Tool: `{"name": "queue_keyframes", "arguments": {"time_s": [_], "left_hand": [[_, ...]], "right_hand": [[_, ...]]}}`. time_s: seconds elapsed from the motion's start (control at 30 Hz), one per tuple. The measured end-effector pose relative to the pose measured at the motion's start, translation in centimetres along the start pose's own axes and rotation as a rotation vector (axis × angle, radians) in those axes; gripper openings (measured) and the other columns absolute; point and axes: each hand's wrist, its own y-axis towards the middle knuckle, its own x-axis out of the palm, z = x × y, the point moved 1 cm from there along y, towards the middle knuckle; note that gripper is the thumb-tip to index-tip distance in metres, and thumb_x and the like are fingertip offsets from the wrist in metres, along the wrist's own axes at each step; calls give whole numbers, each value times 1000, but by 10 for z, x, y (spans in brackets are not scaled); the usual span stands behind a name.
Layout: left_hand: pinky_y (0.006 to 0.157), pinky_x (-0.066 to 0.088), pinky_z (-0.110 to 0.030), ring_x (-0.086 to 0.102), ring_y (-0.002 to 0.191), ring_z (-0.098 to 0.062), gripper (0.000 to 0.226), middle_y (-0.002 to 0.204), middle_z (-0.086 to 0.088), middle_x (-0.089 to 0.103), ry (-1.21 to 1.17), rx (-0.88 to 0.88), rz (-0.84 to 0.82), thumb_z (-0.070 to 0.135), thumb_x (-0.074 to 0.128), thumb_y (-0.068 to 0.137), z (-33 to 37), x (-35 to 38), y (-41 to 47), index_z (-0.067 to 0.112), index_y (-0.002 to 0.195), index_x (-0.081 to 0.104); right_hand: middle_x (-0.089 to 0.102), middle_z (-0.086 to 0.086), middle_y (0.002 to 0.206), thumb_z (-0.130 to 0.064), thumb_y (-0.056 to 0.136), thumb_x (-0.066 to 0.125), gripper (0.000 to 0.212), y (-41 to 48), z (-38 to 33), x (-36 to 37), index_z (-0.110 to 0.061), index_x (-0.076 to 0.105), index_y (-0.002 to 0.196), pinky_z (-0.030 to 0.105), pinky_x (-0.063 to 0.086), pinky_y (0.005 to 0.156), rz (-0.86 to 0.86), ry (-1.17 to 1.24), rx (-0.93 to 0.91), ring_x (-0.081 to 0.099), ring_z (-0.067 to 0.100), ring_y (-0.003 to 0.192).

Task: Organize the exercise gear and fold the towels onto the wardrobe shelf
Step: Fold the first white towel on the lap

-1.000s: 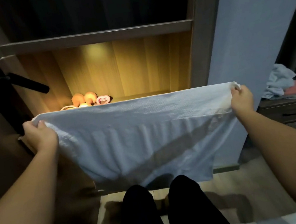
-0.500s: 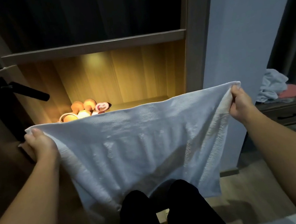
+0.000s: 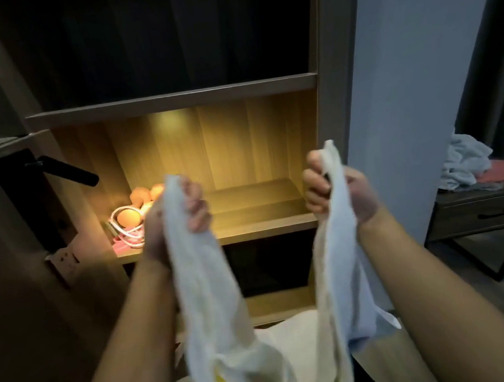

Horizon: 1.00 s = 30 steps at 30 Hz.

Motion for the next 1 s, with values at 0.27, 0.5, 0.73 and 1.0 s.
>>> {"name": "queue_keyframes", "arguments": {"time_s": [0.27,0.5,0.73,1.0], "left_hand": [[67,45,-36,51,71,-27,50,83,-16,48,207,259,-88,48,43,90,-49,42,-46,0,104,46],[71,49,-18,57,80,-5,23,92,11,55,395,316,-100,30,32,100,-76,38,-67,11,108,43],[88,46,-21,53,110,-8,17,129,2,43,612,338,7,26,35,99,-101,23,-78,20,114,40],[74,48,-15,59,95,-13,26,98,13,55,973,218,233,44,54,89,-93,11,-107,22,102,58]], "right_hand": [[59,3,82,-40,97,49,21,-1,65,40,-22,58,89,27,50,68,45,-372,-26,55,16,68],[60,-5,88,-44,94,56,21,-24,95,43,-24,61,92,21,50,71,223,-481,-38,59,8,79],[64,0,101,-54,85,64,36,-44,128,32,-24,66,104,27,51,76,320,-497,23,62,15,89],[66,3,96,-30,92,62,25,-60,151,21,-7,66,100,31,55,79,493,-687,-120,65,22,93]]}}
